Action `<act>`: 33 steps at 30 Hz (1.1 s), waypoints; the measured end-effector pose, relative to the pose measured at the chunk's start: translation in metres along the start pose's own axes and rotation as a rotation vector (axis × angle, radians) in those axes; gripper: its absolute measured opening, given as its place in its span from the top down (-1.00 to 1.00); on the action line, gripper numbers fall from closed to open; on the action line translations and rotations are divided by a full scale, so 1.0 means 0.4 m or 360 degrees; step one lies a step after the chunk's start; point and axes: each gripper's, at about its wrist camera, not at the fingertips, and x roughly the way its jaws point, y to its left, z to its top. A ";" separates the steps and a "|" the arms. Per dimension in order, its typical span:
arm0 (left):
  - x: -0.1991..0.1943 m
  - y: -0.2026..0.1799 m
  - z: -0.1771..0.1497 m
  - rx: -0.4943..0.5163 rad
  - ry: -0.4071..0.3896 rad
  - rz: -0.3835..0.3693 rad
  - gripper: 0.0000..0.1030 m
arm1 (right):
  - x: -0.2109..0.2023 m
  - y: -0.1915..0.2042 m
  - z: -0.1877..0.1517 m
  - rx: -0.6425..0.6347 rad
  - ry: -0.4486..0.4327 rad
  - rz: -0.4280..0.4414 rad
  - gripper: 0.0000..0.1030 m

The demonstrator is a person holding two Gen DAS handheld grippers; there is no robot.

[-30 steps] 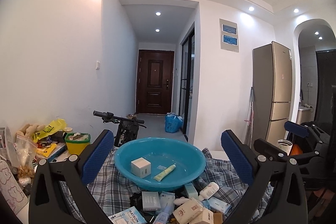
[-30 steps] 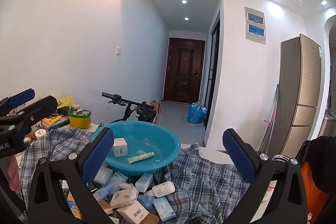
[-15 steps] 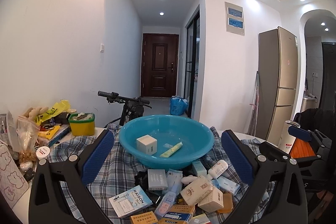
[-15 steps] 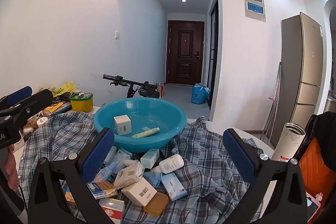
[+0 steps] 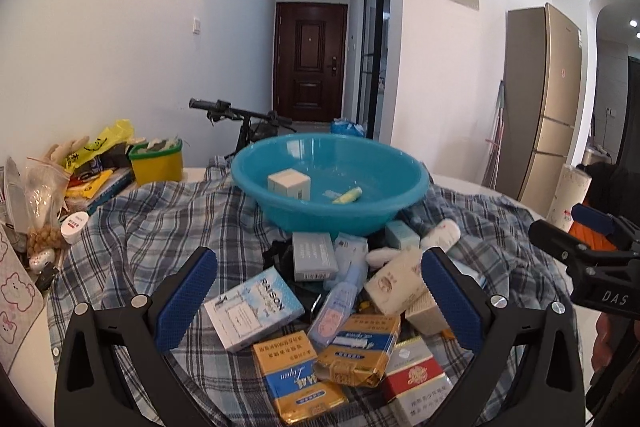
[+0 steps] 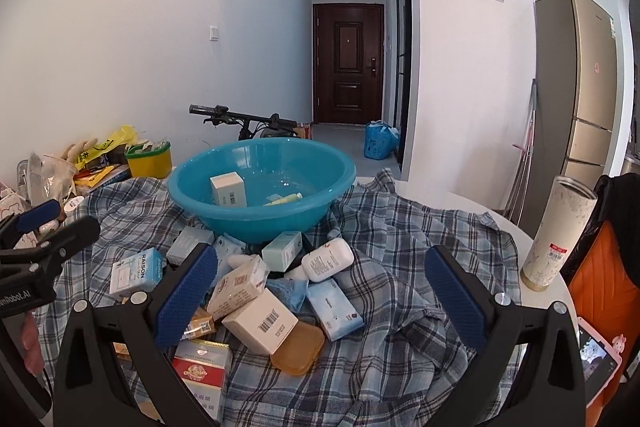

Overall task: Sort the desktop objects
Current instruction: 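Move both open tools back toward the pile of boxes beside the basin, then lower both tools onto the pile toward the gold box and white-red pack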

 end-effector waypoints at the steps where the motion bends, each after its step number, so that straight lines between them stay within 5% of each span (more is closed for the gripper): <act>1: 0.009 -0.002 -0.016 0.0008 0.0029 0.0002 -1.00 | 0.003 -0.001 -0.012 0.0011 0.0020 0.0006 -1.00; 7: 0.052 0.007 -0.083 -0.0103 0.0170 -0.0082 -1.00 | 0.005 -0.012 -0.064 0.0112 0.0085 0.0055 -1.00; 22: 0.088 -0.031 -0.149 0.0030 0.0258 -0.0080 -1.00 | 0.062 -0.005 -0.160 0.0094 0.0249 0.0072 -1.00; 31: 0.159 0.013 -0.162 -0.0149 0.0427 -0.0275 -1.00 | 0.088 0.013 -0.183 0.0055 0.0315 0.0083 -1.00; 33: 0.171 0.018 -0.168 -0.0211 0.0468 -0.0370 -0.84 | 0.087 0.020 -0.183 0.0040 0.0315 0.0079 -1.00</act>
